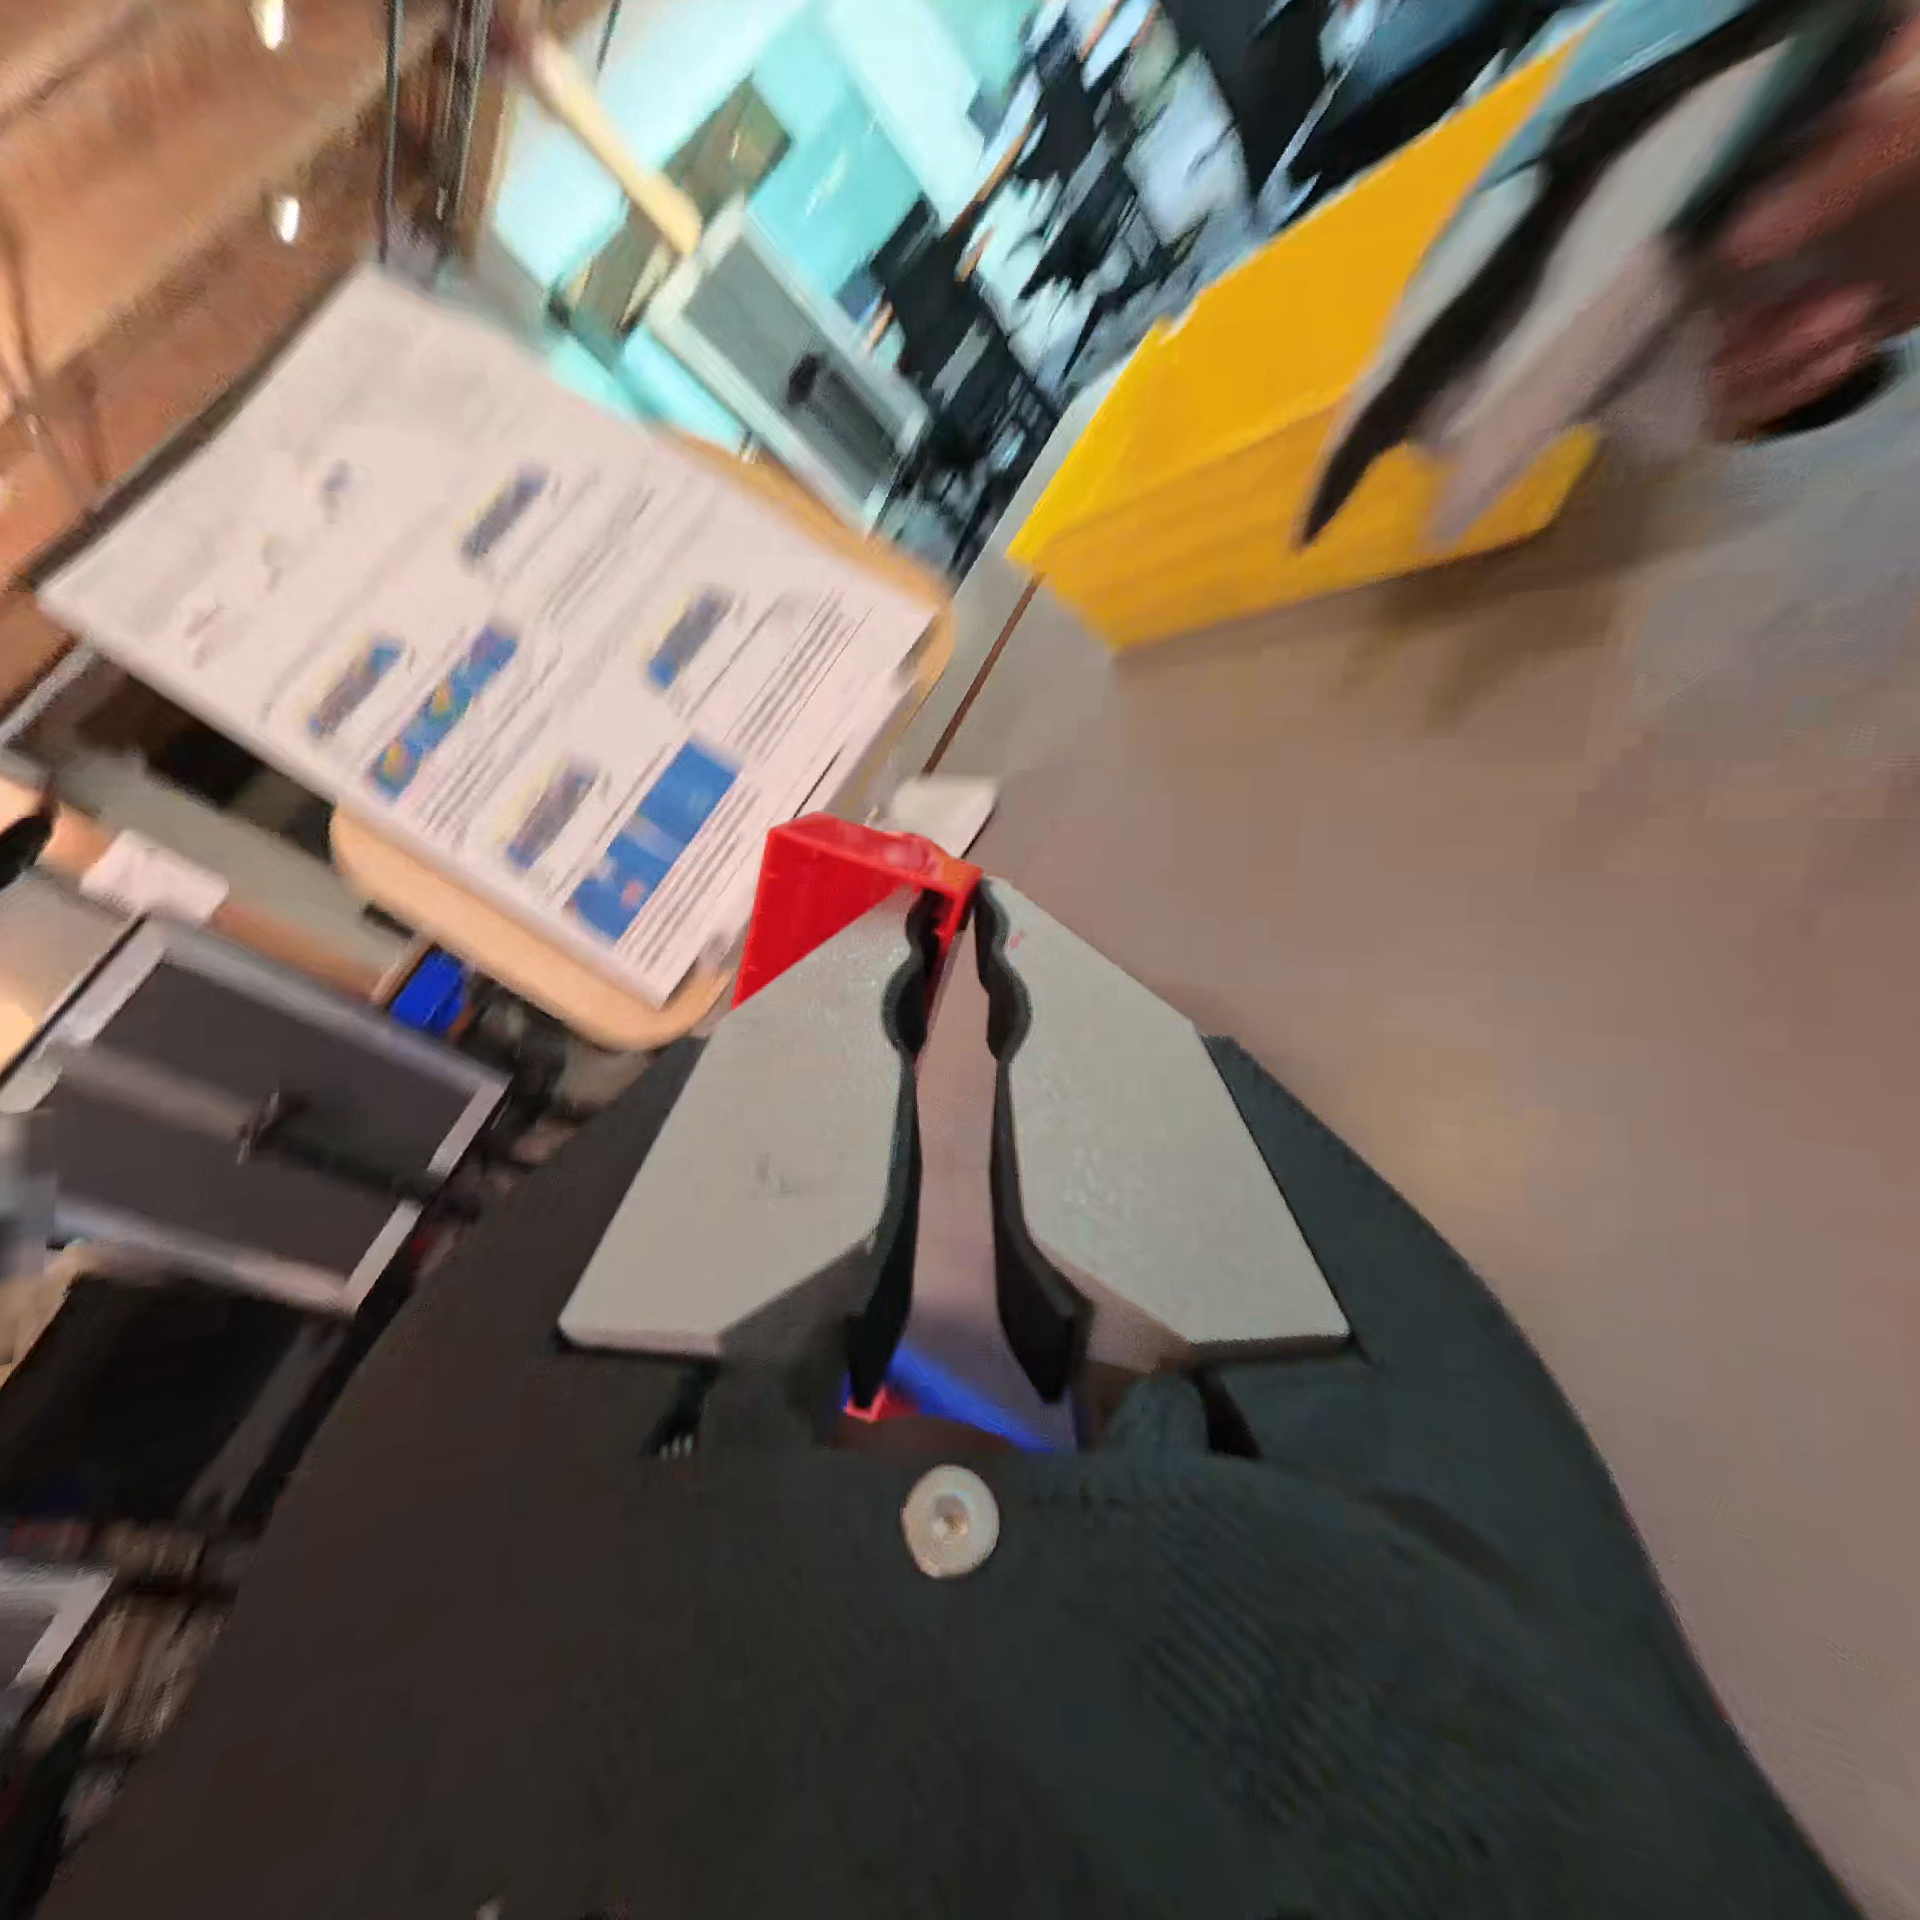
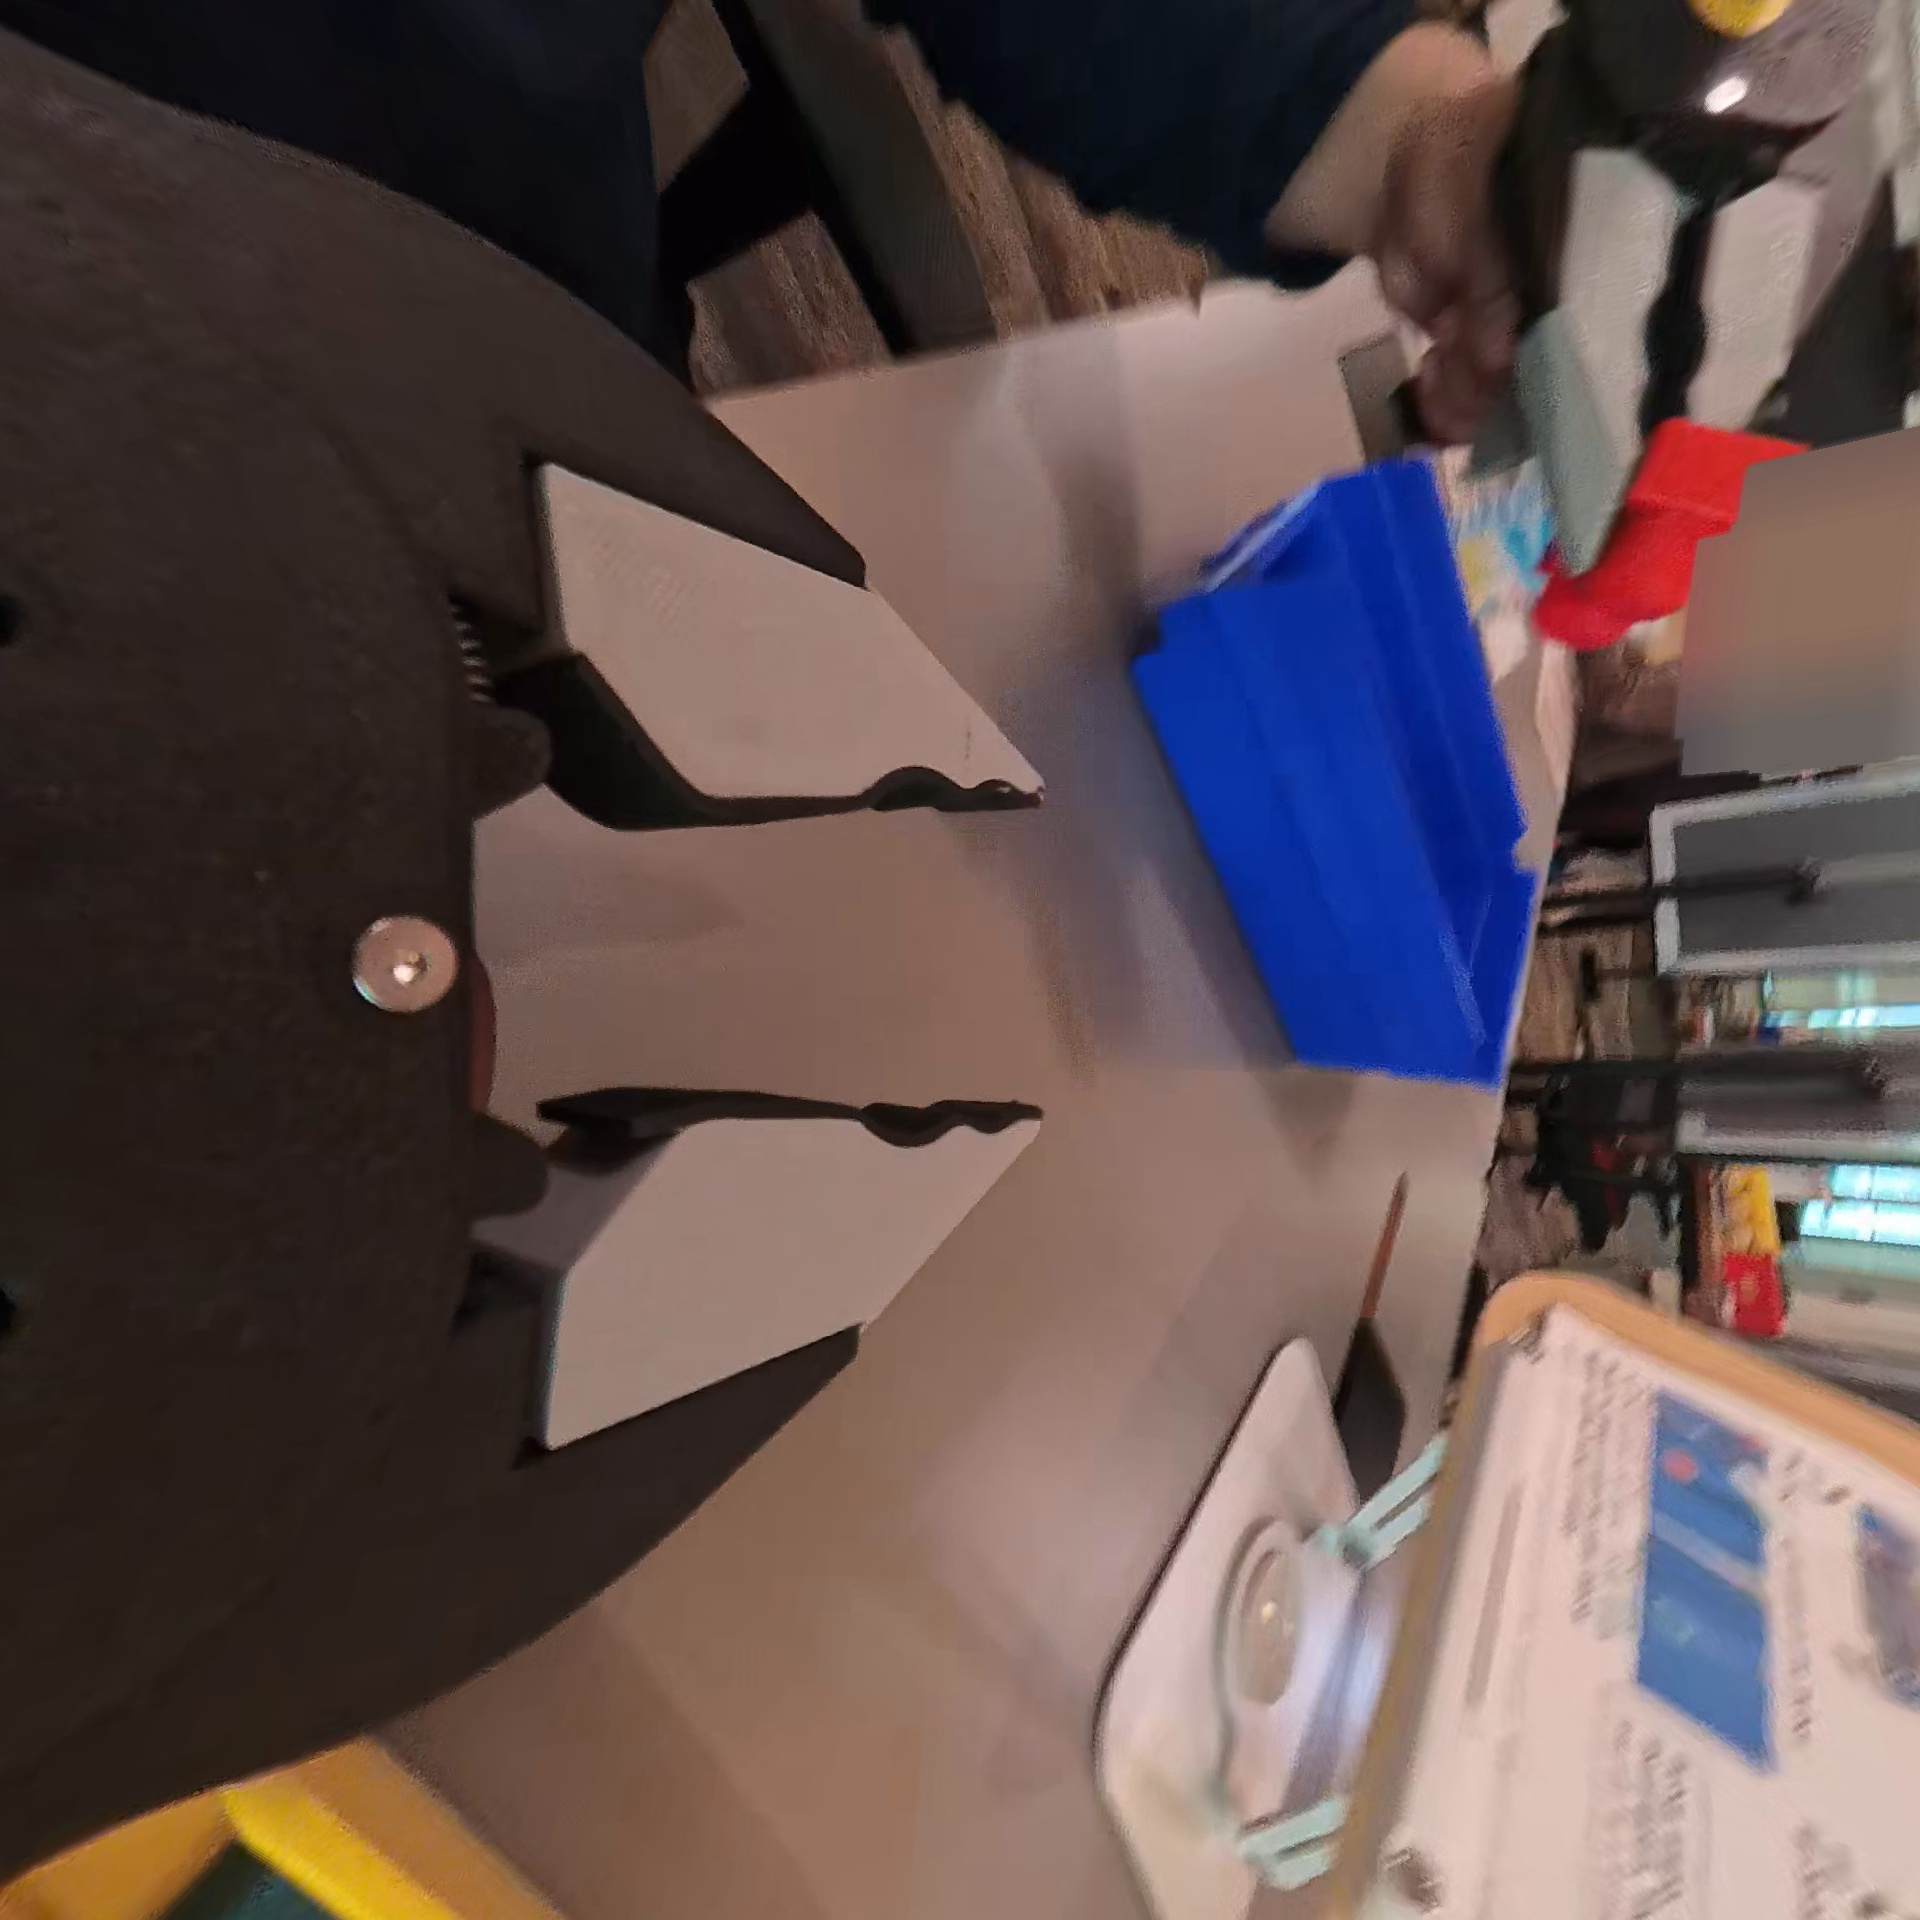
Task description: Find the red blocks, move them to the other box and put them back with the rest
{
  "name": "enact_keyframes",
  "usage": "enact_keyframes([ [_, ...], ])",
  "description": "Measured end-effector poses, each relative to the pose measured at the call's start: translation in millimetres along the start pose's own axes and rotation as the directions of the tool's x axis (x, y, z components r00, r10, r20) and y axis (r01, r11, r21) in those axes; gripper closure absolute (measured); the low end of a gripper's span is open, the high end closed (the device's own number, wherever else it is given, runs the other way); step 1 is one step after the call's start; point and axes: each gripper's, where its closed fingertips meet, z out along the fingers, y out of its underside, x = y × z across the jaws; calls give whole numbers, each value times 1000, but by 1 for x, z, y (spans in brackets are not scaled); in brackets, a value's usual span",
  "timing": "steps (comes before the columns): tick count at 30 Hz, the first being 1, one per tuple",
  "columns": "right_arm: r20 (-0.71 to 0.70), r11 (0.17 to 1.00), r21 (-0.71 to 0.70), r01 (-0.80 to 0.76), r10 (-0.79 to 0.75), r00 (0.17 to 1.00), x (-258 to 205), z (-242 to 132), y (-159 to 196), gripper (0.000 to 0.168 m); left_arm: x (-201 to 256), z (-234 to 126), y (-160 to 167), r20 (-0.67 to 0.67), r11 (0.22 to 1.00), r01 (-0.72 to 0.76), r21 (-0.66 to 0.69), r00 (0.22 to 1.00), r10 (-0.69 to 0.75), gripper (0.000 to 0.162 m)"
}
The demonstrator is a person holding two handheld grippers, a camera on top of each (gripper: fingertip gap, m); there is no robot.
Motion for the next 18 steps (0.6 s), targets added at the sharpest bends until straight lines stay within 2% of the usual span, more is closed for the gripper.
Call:
enact_keyframes([
  [3, 127, 990, 10, 139, -139, 982, -40, -12, -43, 113, 48, -7, -57, -87, 985, 22, 172, 996, -7, 158],
  [5, 202, 967, 40, 253, -255, 946, -66, -23, -66, 113, 75, -16, -91, -242, 939, 166, 300, 966, -94, 158],
  [7, 254, 939, 85, 334, -344, 904, -88, -32, -79, 113, 92, -26, -120, -412, 855, 333, 397, 898, -158, 158],
  [9, 290, 916, 142, 374, -400, 870, -107, -38, -82, 113, 101, -35, -131, -509, 801, 405, 442, 848, -148, 158],
  [11, 301, 887, 150, 437, -462, 835, -121, -35, -76, 114, 99, -47, -142, -581, 698, 505, 508, 799, -155, 159],
  [14, 286, 833, 124, 539, -550, 785, -136, -31, -64, 110, 91, -51, -141, -629, 618, 584, 526, 756, -179, 159],
  [18, 266, 810, 164, 562, -585, 766, -157, -22, -70, 111, 89, -54, -145, -695, 512, 677, 529, 692, -197, 158],
])
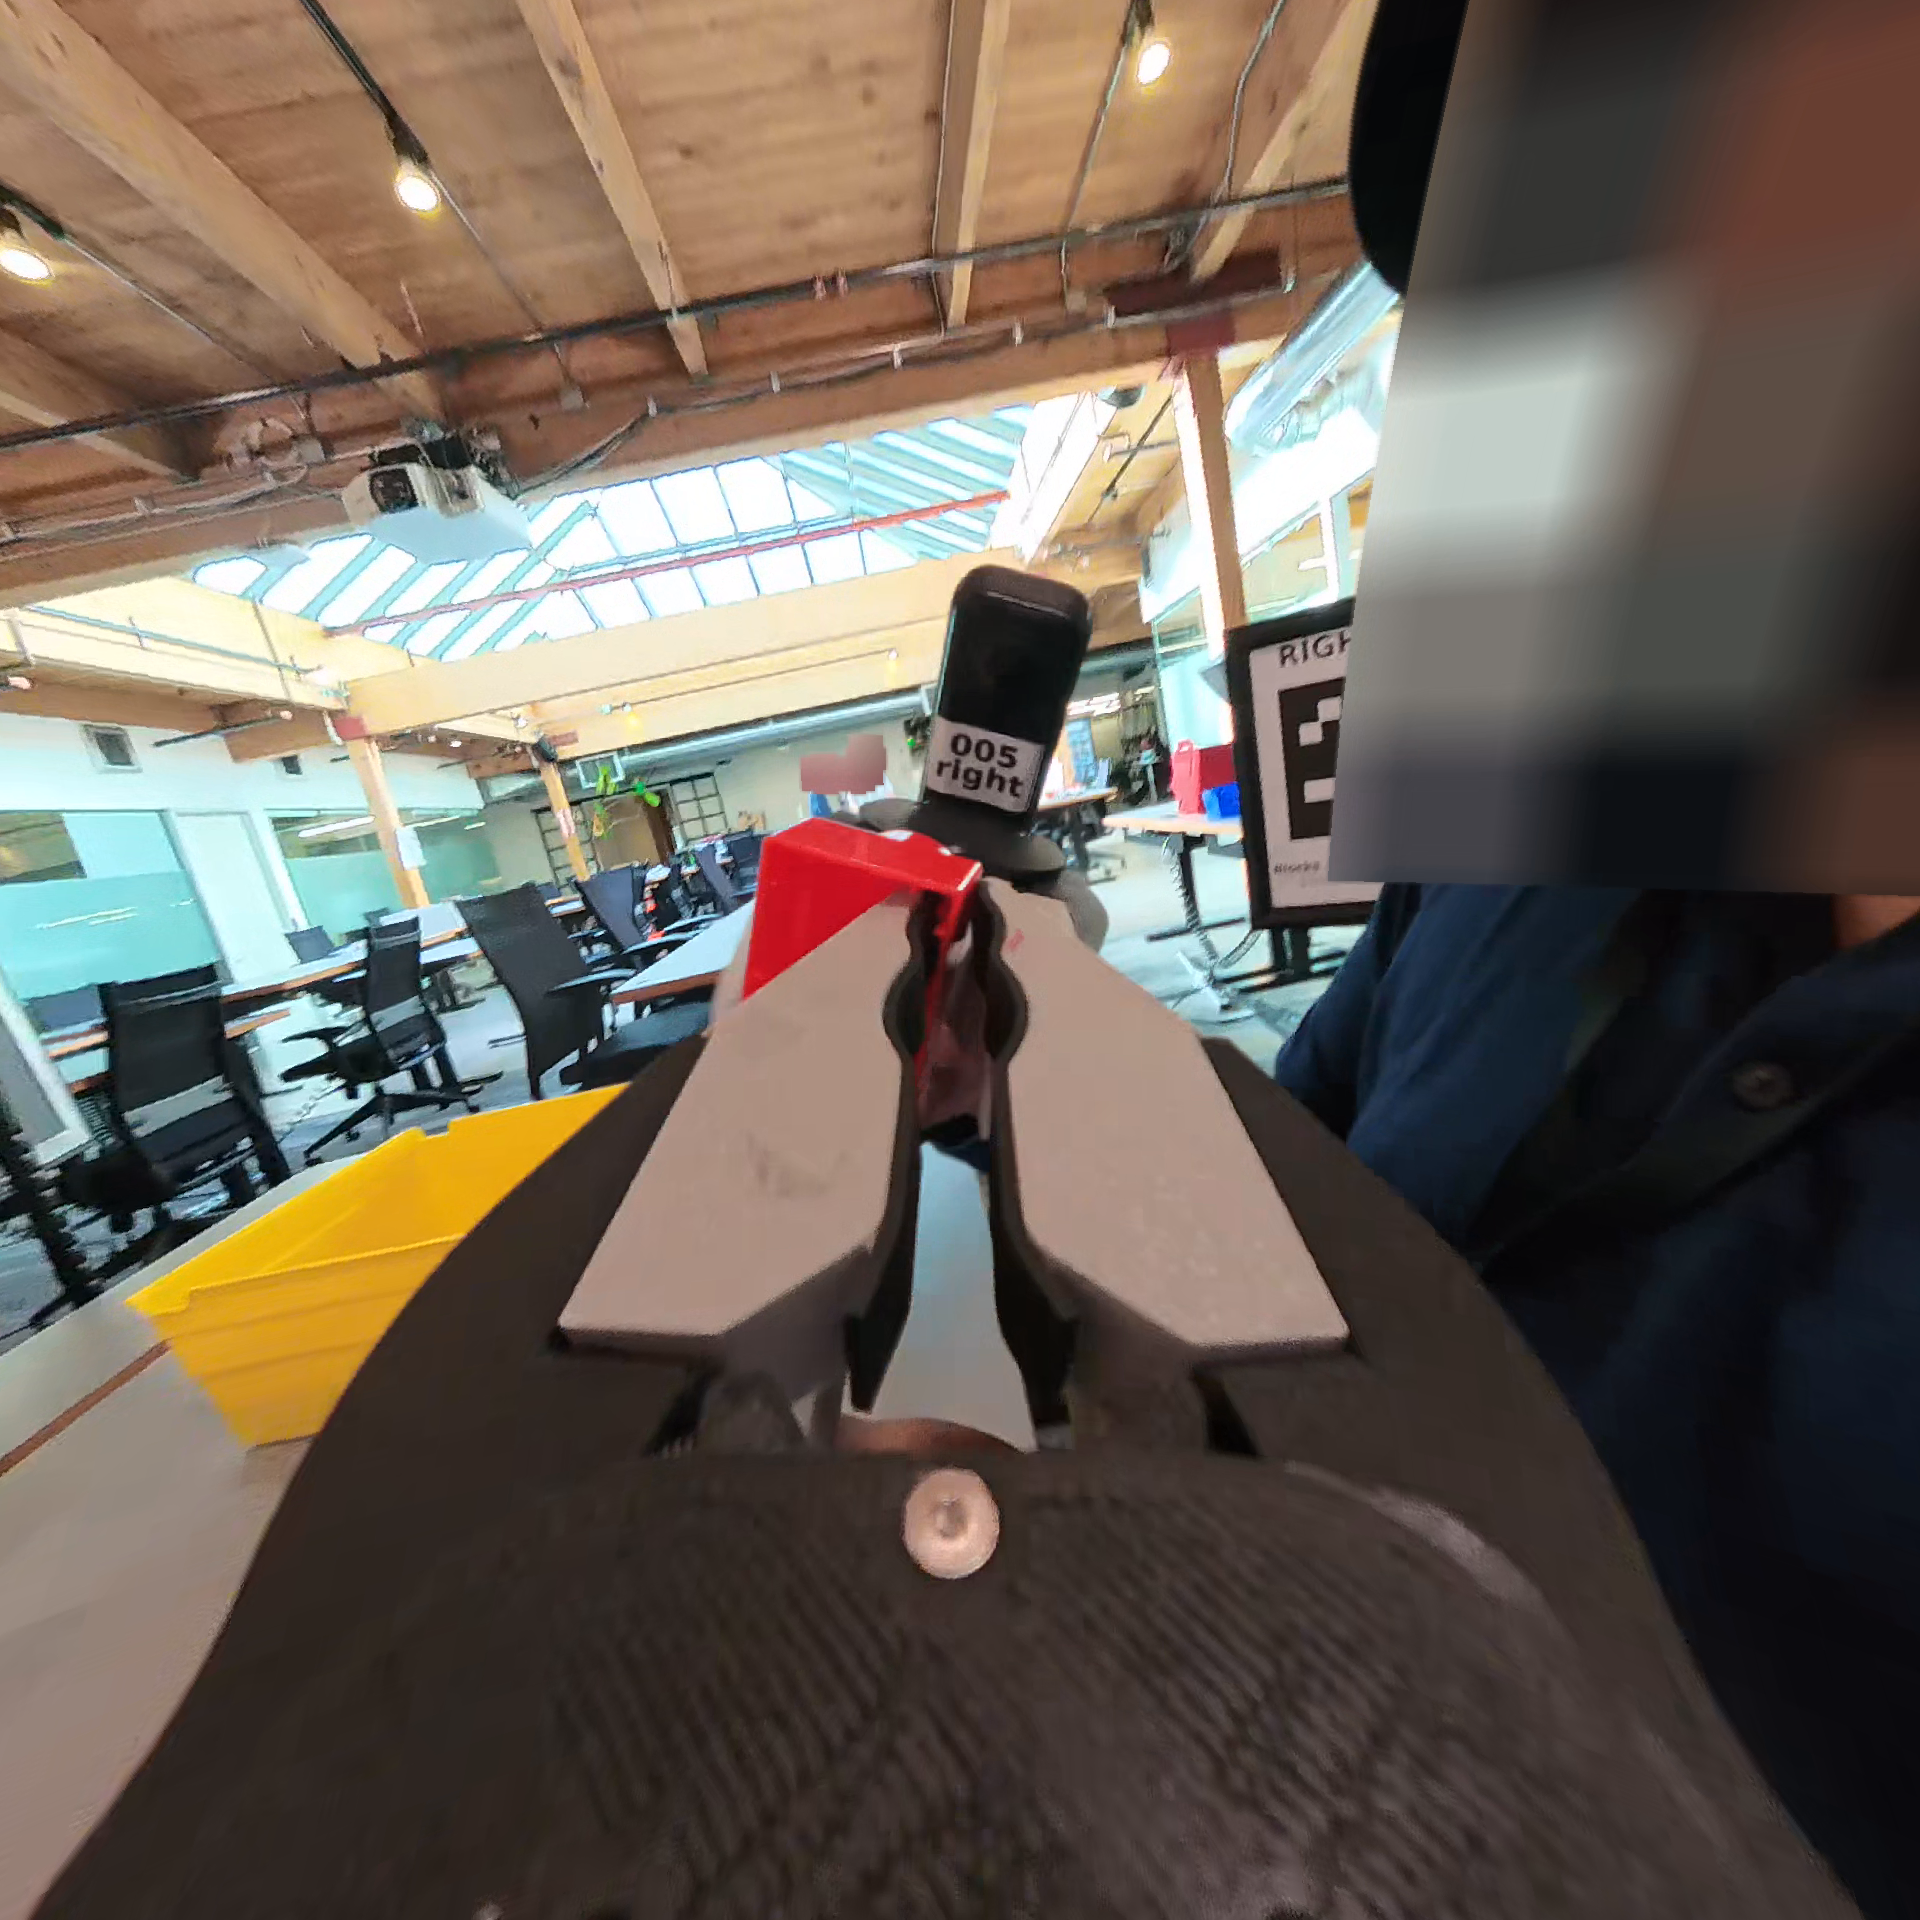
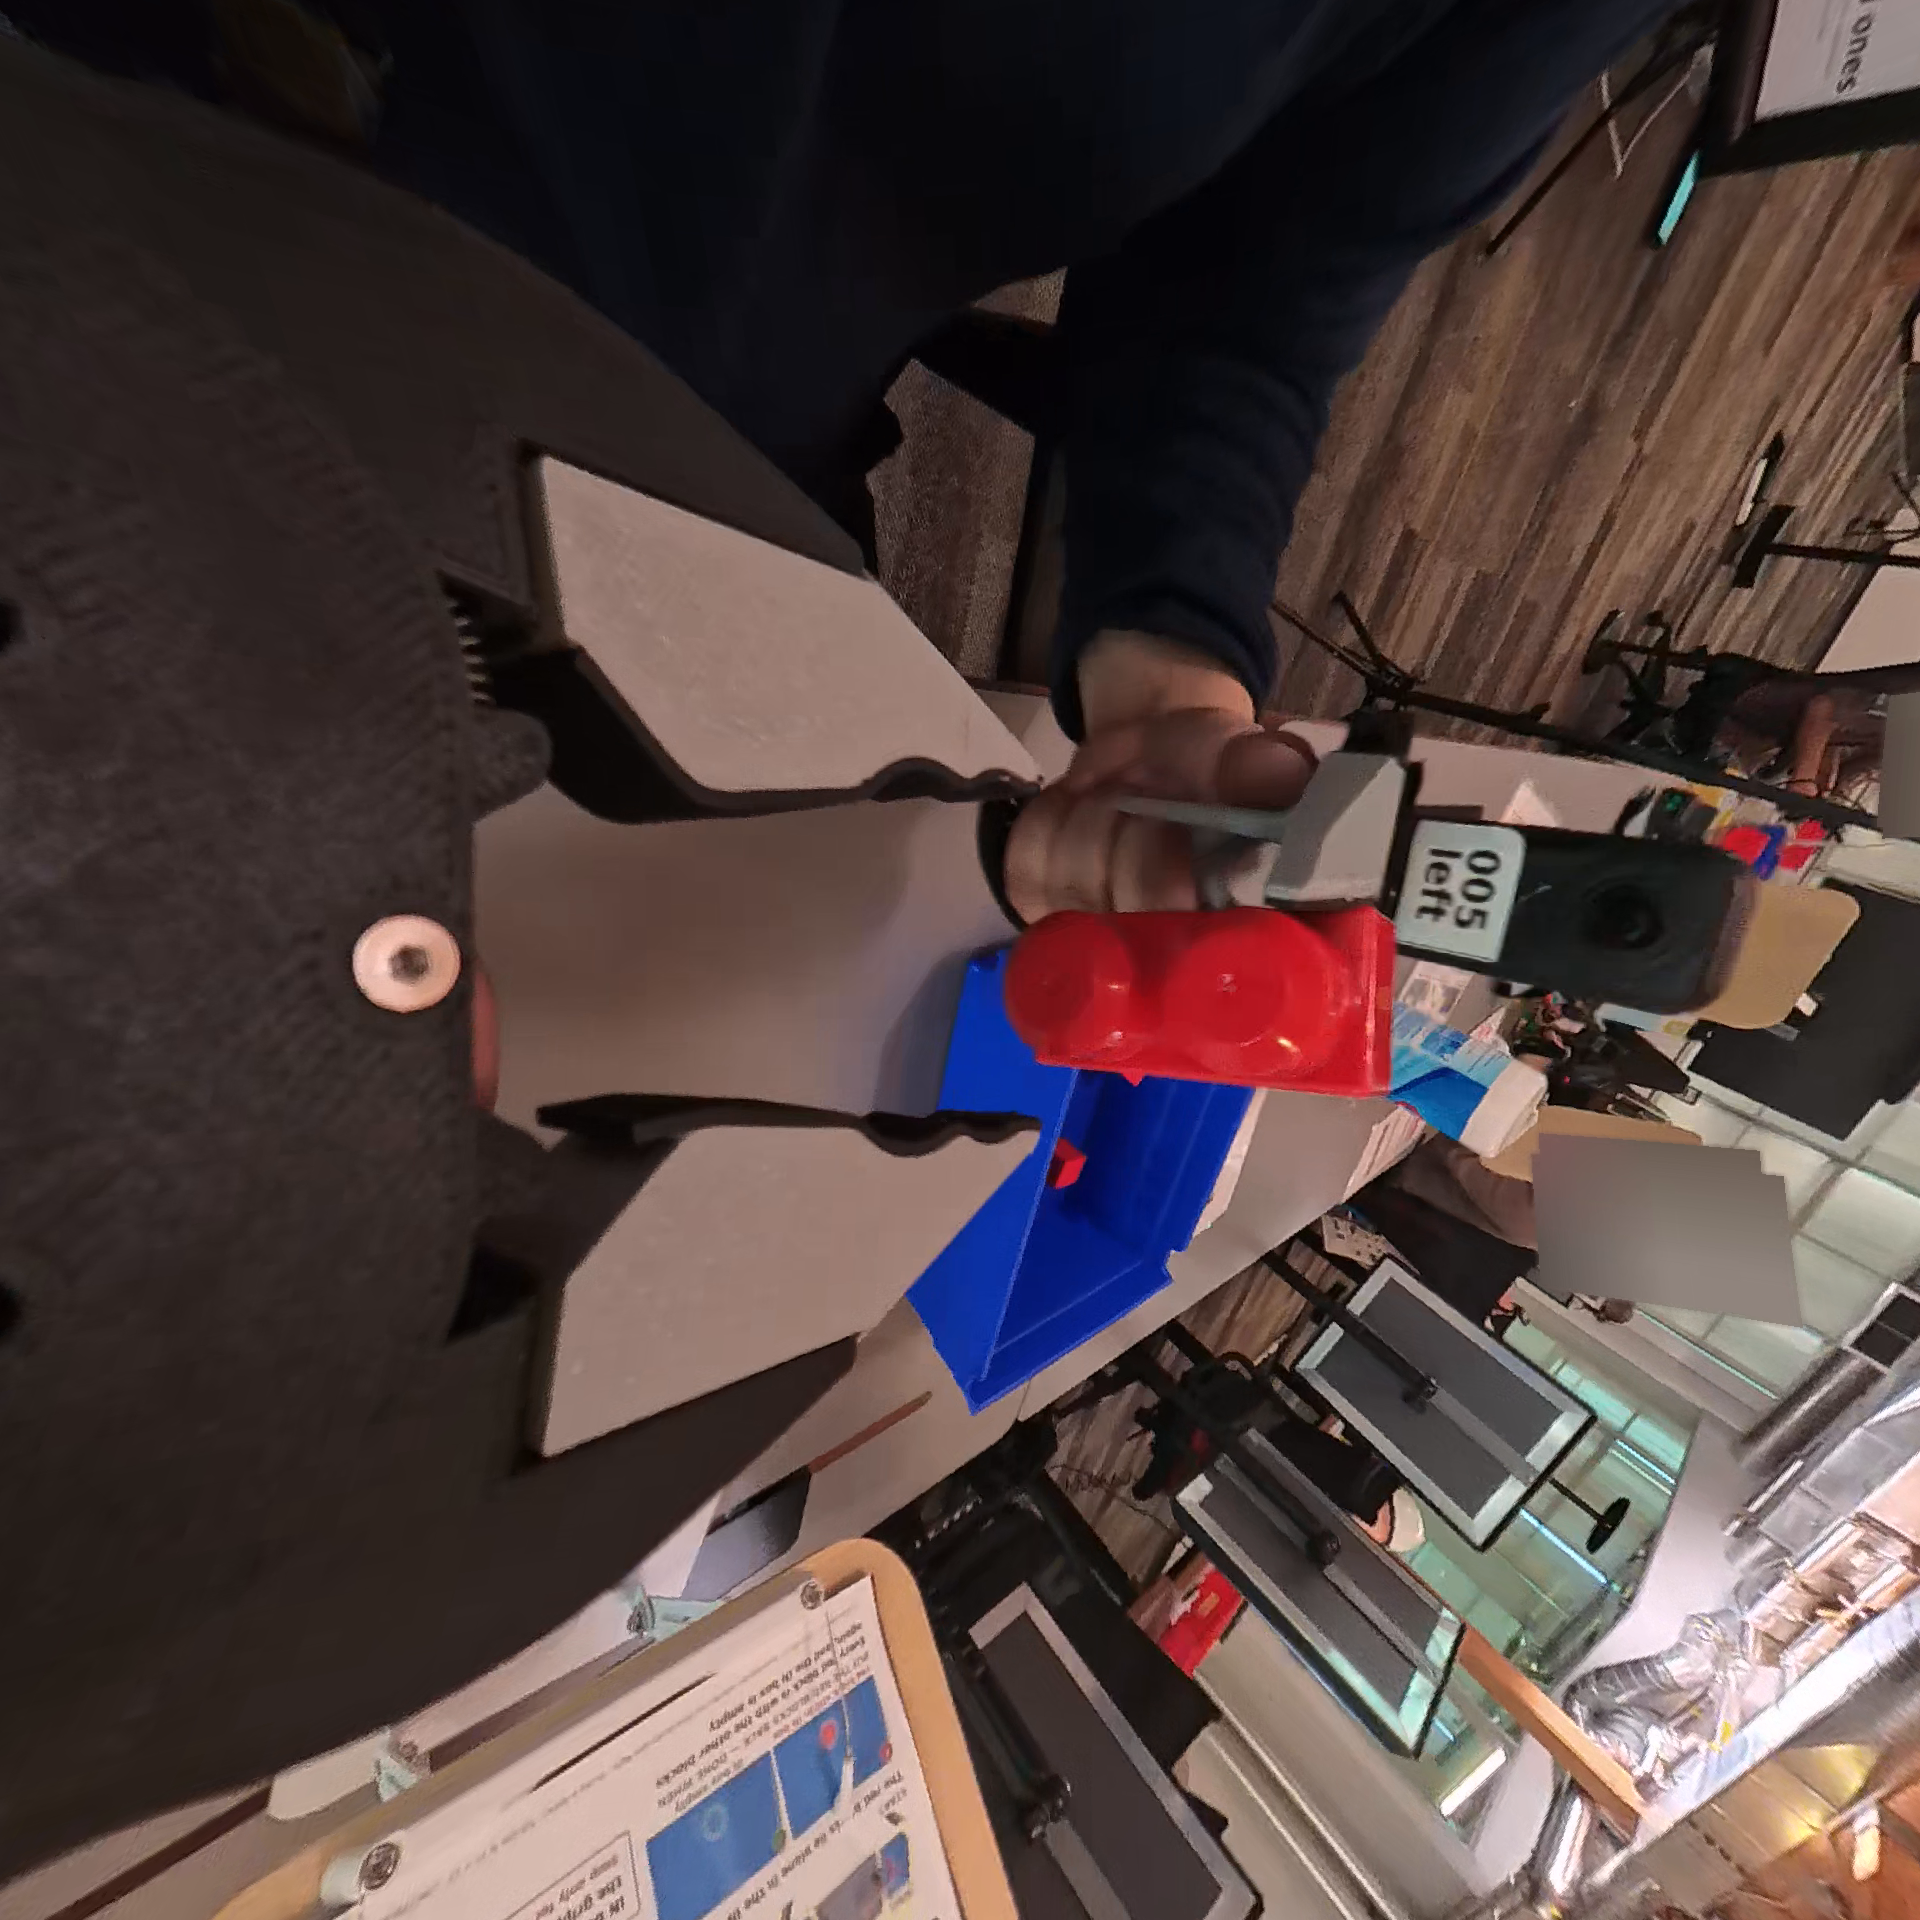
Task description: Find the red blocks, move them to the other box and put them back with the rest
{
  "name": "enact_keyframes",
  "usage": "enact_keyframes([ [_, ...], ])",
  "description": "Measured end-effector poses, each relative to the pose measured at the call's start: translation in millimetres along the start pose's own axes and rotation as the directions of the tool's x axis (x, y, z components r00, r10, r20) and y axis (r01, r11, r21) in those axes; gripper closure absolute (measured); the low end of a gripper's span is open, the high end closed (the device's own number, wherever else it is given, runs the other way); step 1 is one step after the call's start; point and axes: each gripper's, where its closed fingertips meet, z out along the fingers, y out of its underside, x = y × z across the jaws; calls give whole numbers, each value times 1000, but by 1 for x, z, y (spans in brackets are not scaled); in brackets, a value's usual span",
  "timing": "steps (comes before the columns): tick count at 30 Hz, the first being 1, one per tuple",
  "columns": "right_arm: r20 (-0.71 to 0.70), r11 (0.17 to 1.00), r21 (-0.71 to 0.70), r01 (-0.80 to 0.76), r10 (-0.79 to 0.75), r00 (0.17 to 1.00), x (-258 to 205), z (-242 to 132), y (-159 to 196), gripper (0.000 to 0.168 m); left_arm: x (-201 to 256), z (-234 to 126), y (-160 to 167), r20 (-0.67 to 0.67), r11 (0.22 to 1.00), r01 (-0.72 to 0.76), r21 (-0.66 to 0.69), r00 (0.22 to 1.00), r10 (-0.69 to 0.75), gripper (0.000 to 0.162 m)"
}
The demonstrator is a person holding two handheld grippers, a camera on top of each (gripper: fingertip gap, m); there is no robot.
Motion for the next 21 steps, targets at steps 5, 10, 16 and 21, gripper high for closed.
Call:
enact_keyframes([
  [5, -35, 1000, -20, -9, 9, 999, 0, 18, 2, 125, 8, 16, 19, -8, 999, 29, -17, 1000, -29, 158],
  [10, -65, 997, -72, 18, -23, 998, 3, 17, 11, 135, -1, 15, 26, 49, 998, 13, -63, 999, -10, 158],
  [16, -373, 977, -159, -140, 71, 925, 94, -59, 56, 135, -83, -45, 14, 447, 980, 60, -192, 894, 33, 162],
  [21, -602, 737, -286, -612, 359, 713, 140, -147, 175, 135, -105, -80, -7, 538, 987, 132, -90, 841, -63, 162],
])
